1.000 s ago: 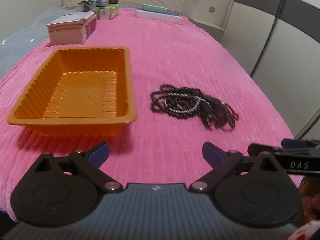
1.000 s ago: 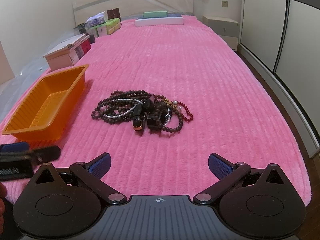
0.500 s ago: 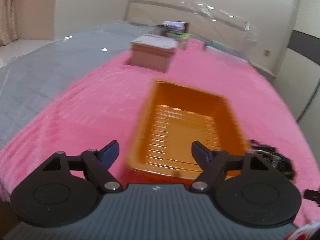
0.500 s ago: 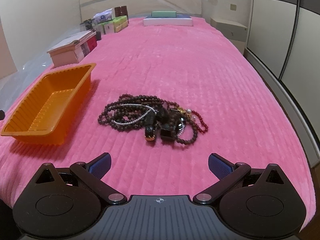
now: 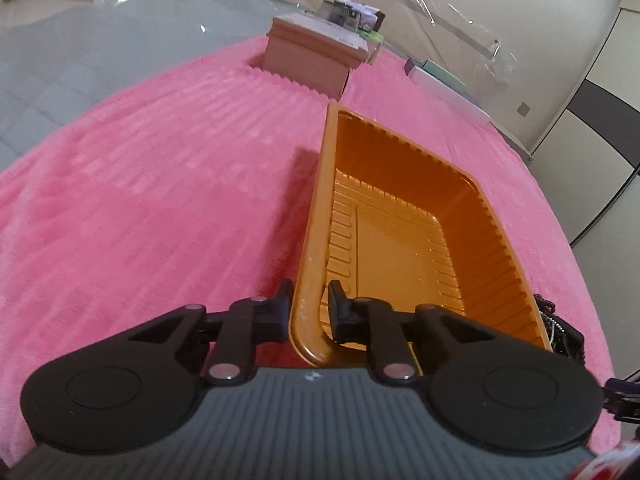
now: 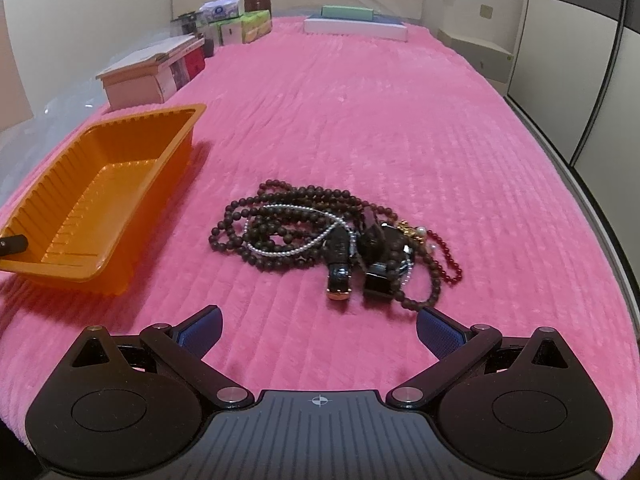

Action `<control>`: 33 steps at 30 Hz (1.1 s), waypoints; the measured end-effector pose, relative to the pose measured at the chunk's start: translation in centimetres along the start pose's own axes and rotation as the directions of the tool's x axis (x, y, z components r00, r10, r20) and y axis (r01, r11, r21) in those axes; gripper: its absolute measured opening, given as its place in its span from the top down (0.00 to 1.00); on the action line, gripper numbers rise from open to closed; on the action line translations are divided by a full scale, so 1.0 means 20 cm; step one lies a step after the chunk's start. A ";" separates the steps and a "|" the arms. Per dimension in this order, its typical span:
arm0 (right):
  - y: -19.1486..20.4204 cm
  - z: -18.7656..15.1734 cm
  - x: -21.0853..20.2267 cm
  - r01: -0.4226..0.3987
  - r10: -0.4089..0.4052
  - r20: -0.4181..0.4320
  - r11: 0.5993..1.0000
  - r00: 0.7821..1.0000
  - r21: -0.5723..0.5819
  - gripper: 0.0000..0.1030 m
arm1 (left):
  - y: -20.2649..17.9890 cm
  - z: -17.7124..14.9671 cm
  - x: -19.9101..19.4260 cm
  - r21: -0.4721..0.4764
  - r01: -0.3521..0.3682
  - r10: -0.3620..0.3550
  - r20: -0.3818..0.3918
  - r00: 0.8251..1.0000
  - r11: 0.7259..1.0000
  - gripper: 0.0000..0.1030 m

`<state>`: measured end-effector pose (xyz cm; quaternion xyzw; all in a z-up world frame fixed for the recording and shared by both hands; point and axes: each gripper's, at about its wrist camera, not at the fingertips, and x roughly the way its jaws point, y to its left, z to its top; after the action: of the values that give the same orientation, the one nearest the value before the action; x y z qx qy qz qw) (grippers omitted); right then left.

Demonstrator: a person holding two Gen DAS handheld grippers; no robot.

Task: Organize jewelry
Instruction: 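Grasp the orange tray rim with the left gripper and lift it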

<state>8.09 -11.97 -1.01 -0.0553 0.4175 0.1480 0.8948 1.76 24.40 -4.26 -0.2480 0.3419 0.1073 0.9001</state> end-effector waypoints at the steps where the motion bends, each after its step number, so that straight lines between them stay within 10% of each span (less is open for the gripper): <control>1: 0.00 0.00 0.01 -0.001 0.001 -0.004 1.000 1.000 0.000 0.00 | 0.01 0.00 0.01 -0.005 0.005 -0.005 -0.004 1.000 1.000 0.86; 12: -0.03 -0.01 0.04 -0.007 0.007 0.001 1.000 1.000 0.030 0.00 | -0.02 0.00 0.04 -0.002 0.004 -0.004 -0.054 0.999 1.000 0.95; 20: -0.16 -0.04 0.03 0.010 -0.013 0.023 0.995 1.000 0.096 0.00 | -0.21 0.05 -0.03 0.228 -0.086 0.092 -0.017 0.996 0.970 0.97; 25: -0.28 -0.03 0.04 0.016 -0.028 0.101 0.993 0.994 0.115 0.01 | -0.36 0.10 -0.05 0.402 -0.137 0.135 0.035 0.990 0.905 0.97; 33: -0.31 -0.03 0.09 0.007 -0.003 0.102 0.999 0.995 -0.044 0.45 | -0.51 0.10 -0.05 0.519 -0.185 0.169 0.077 0.983 0.835 0.97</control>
<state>10.67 -17.59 -2.90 -0.0685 0.3680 0.1575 0.9138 5.93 16.69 1.51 0.0406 0.3669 0.0962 0.9244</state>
